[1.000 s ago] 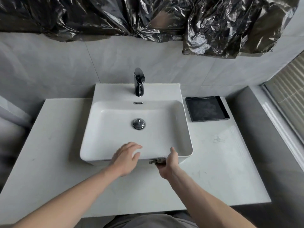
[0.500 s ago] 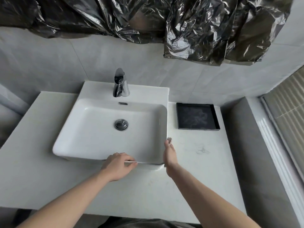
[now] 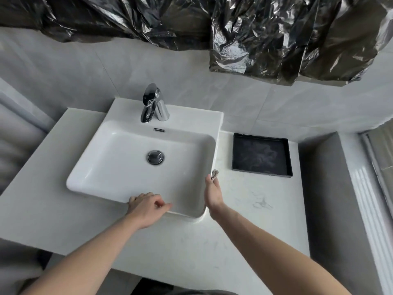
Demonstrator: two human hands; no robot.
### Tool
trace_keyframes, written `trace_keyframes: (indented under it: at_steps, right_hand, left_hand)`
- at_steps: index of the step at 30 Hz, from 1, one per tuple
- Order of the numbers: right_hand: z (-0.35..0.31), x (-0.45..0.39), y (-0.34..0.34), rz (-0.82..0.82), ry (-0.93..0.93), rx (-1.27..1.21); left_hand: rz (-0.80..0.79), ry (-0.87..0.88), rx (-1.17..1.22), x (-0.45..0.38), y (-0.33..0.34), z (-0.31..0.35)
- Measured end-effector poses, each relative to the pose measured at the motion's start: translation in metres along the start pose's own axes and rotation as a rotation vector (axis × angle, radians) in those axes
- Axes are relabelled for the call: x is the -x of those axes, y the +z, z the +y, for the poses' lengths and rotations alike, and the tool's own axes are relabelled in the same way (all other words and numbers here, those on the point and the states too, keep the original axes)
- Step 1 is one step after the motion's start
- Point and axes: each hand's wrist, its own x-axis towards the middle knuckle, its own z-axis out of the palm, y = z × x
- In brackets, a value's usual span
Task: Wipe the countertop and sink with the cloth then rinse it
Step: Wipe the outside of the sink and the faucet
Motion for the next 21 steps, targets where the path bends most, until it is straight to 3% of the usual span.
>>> trace_keyframes:
  at_steps: [8, 12, 17, 21]
  right_hand:
    - [-0.066, -0.119, -0.01, 0.001, -0.012, -0.011]
    - [-0.071, -0.082, -0.005, 0.009, -0.078, -0.041]
    - [-0.014, -0.021, -0.008, -0.064, -0.082, -0.036]
    - [0.001, -0.05, -0.012, -0.103, -0.008, -0.036]
  left_hand:
    - [-0.005, -0.009, 0.017, -0.007, 0.002, -0.004]
    - [-0.003, -0.011, 0.018, -0.008, 0.002, -0.004]
    - [-0.007, 0.001, 0.015, -0.008, 0.002, -0.004]
    - [0.003, -0.003, 0.004, -0.008, 0.002, -0.003]
